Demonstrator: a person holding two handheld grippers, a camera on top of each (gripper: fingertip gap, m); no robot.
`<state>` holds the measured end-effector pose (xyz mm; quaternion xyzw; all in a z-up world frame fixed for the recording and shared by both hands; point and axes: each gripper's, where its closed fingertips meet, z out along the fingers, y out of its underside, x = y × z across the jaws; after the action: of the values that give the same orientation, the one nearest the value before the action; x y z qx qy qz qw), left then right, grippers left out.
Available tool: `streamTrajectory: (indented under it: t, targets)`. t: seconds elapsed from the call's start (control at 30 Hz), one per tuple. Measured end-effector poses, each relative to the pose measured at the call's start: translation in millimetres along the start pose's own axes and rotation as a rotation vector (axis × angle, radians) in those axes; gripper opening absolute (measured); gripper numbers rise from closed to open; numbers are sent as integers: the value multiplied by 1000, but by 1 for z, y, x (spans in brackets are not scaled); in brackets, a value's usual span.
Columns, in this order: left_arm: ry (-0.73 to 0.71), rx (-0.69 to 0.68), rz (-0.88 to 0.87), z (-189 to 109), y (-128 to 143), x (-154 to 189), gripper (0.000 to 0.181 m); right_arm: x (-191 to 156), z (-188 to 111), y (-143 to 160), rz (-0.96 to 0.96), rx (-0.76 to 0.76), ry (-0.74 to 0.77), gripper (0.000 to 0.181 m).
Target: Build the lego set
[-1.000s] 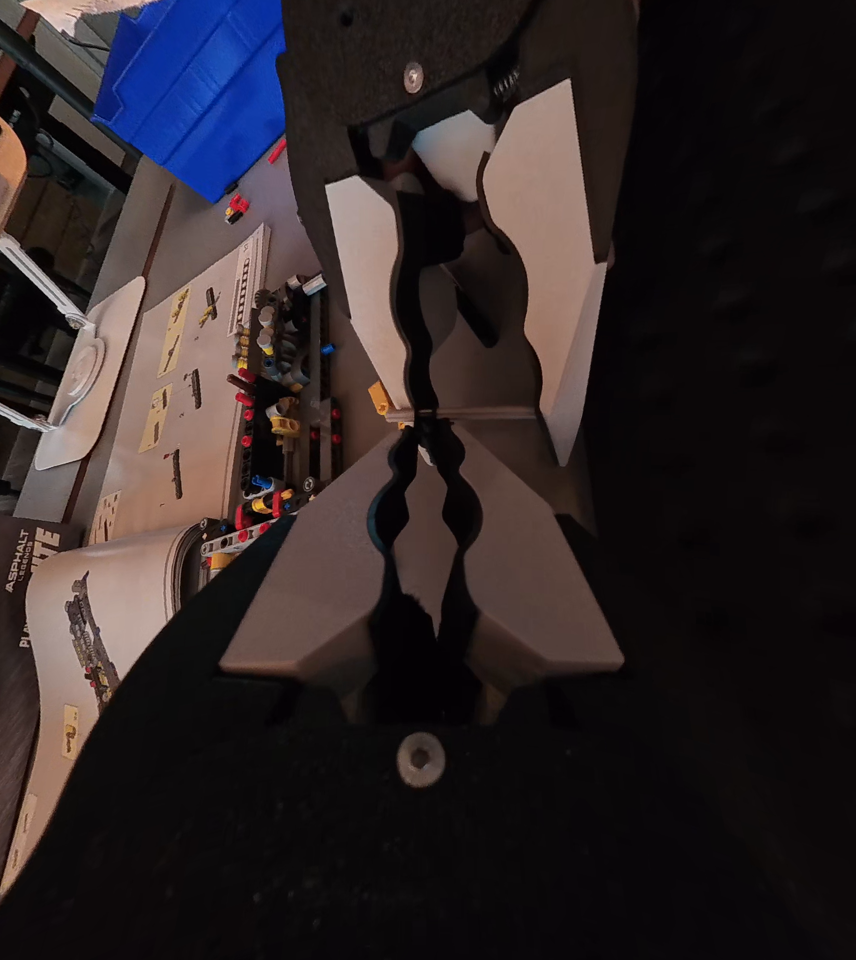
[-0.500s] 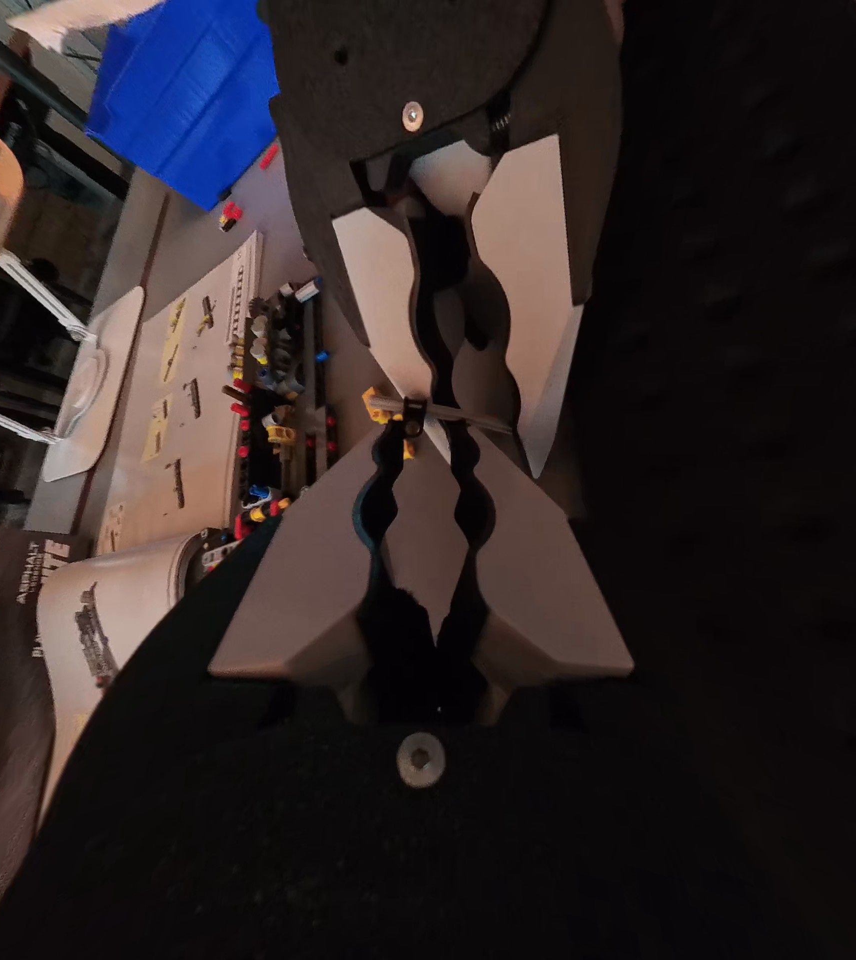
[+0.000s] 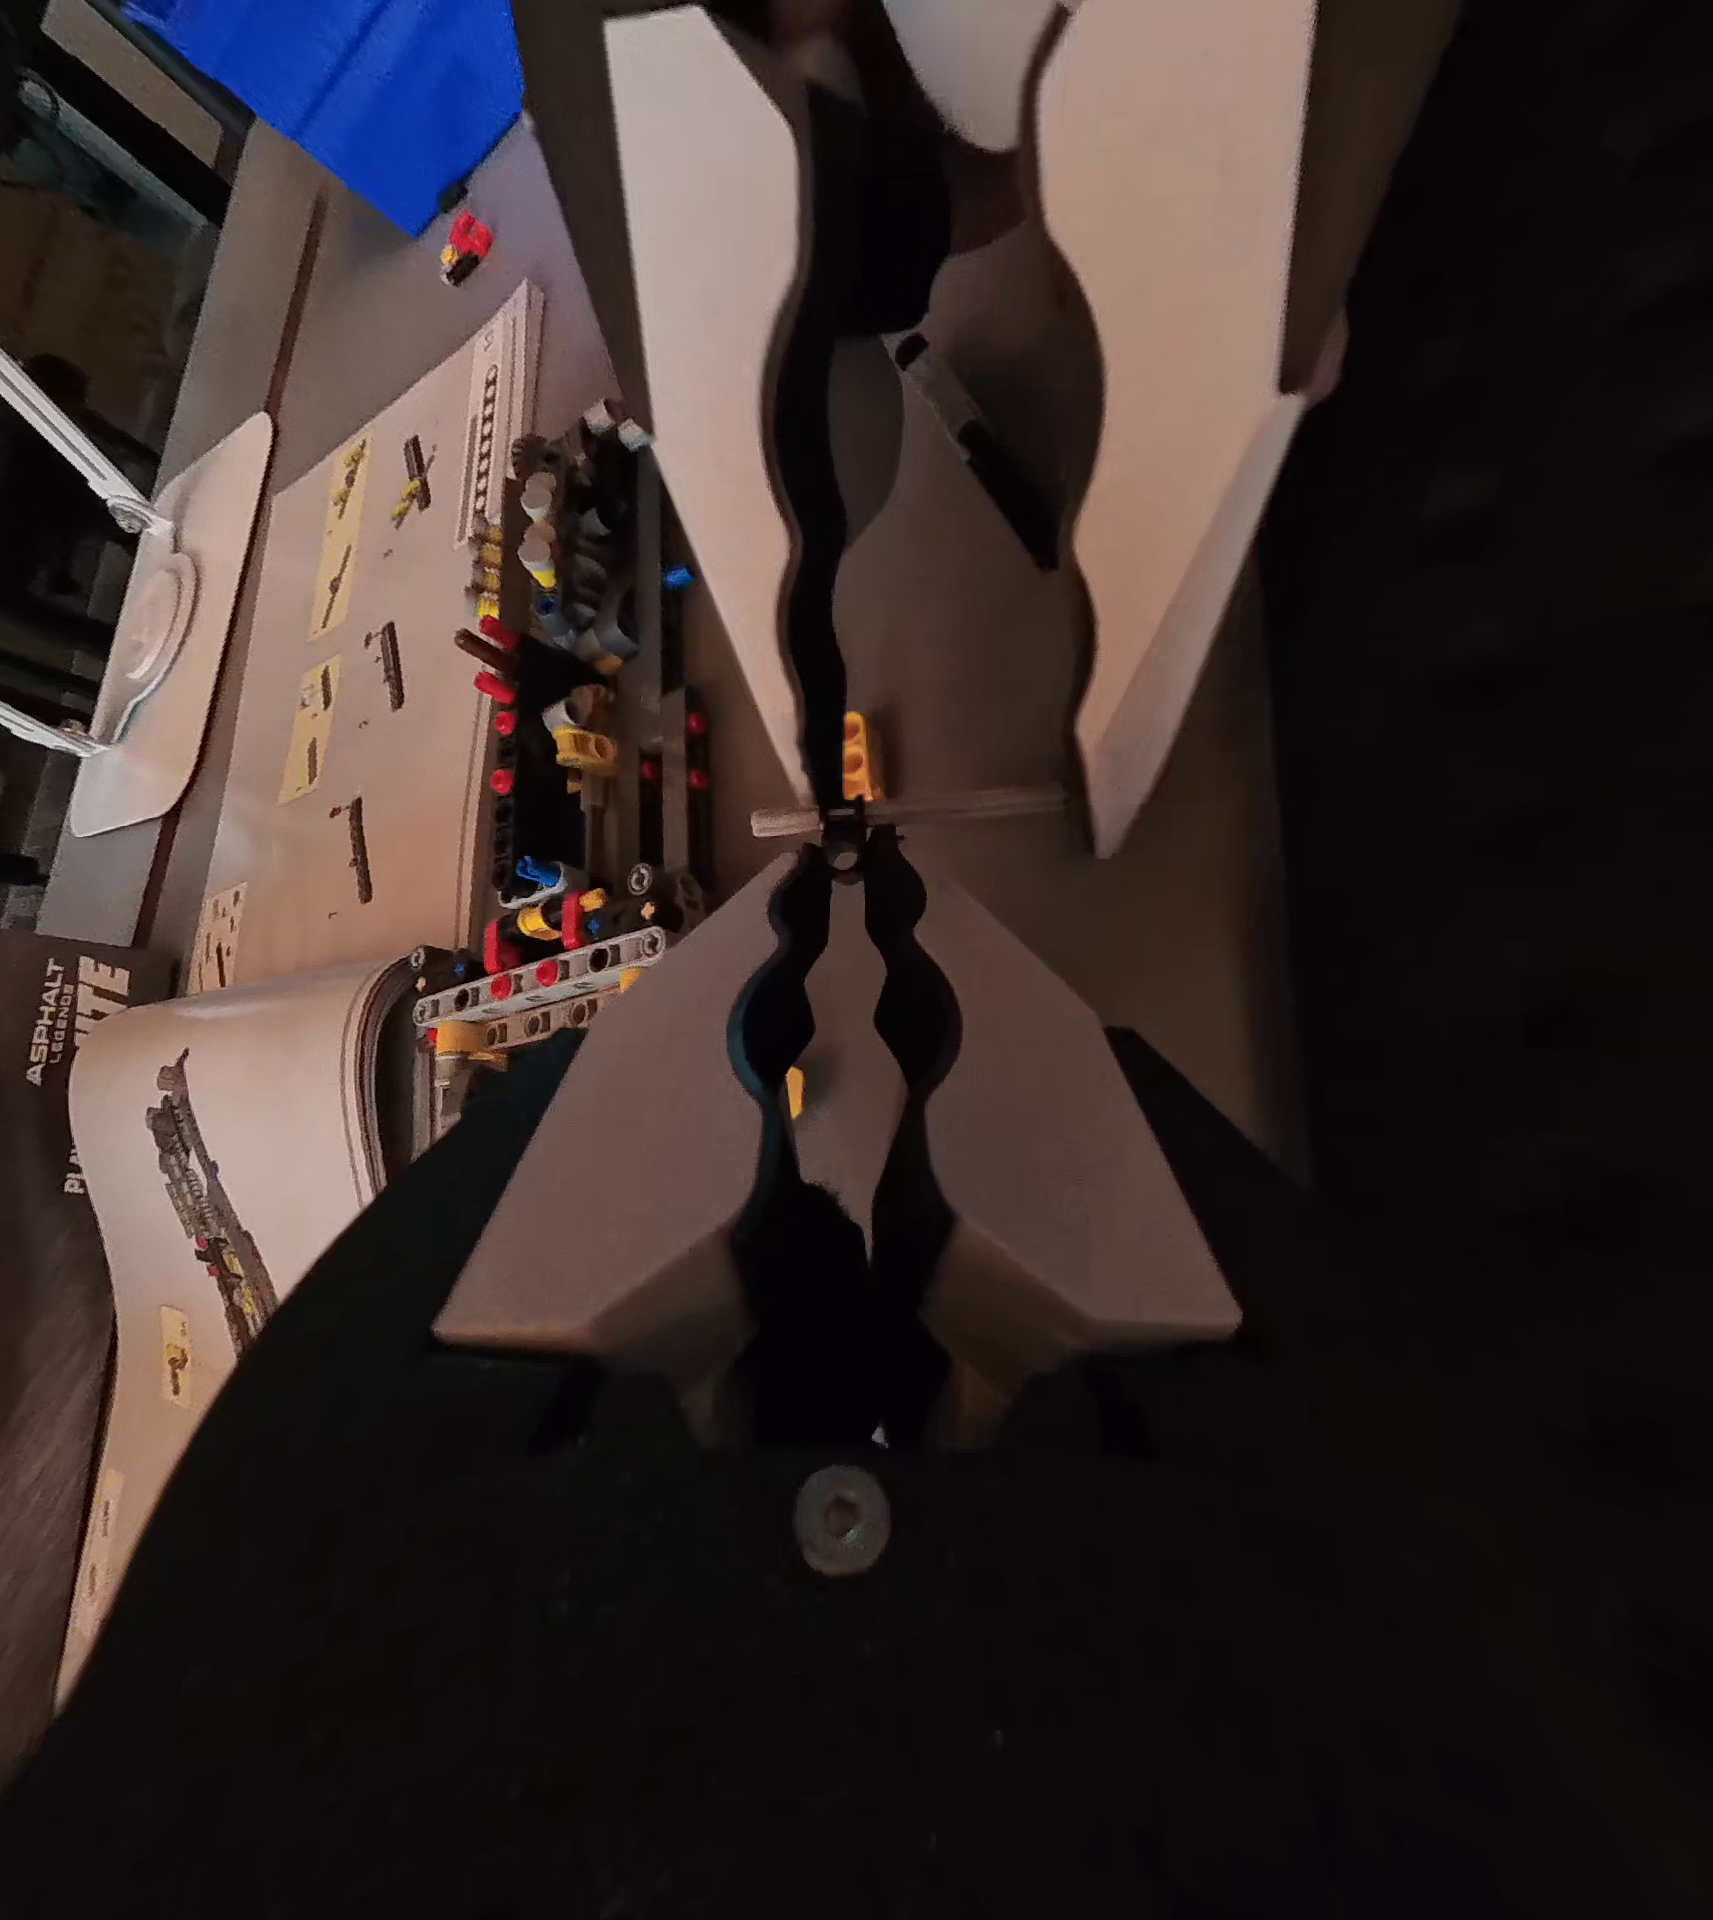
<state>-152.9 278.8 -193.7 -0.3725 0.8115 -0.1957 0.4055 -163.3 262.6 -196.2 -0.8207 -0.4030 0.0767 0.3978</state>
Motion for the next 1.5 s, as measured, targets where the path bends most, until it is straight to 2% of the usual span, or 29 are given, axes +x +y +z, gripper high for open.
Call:
streamTrajectory:
  t: [0.07, 0.2, 0.33, 0.5, 0.57, 0.7, 0.77, 0.87, 0.97, 1.17, 1.3, 1.4, 1.5]
  targets:
    - [7, 9, -10, -1, -2, 0, 6, -2, 3, 5, -18, -55, 8, 51]
    - [18, 4, 12, -1, -3, 5, 6, -2, 5, 8, -51, -116, 27, 44]
    - [19, -8, 2, 0, -2, 5, 6, -5, 7, 9, -1, -120, -21, 38]
    - [-16, 45, -3, -4, -9, -1, 6, -6, 0, -1, 152, 22, -143, 37]
    - [-32, 72, -4, -6, -13, -4, 6, -2, -5, -7, 222, 82, -170, 29]
    - [-126, 153, 21, -15, -26, -16, 6, 0, -25, -27, 504, 269, -420, 35]
    - [-177, 192, 44, -19, -34, -21, 5, 7, -31, -32, 637, 331, -489, 25]
    - [-236, 239, 56, -27, -42, -29, 6, 10, -45, -44, 804, 438, -645, 22]
    - [-241, 267, 63, -30, -46, -29, 5, 12, -50, -46, 883, 471, -743, 21]
    - [-223, 259, 73, -28, -44, -26, 5, 26, -50, -44, 927, 507, -708, 22]
    - [-196, 249, 93, -24, -45, -18, 5, 13, -42, -40, 848, 430, -686, 11]
    - [-229, 224, 122, -22, -43, -20, 5, 17, -40, -38, 808, 419, -624, 6]
    - [-244, 157, -21, -17, -28, -30, 6, 33, -37, -36, 824, 450, -517, 6]
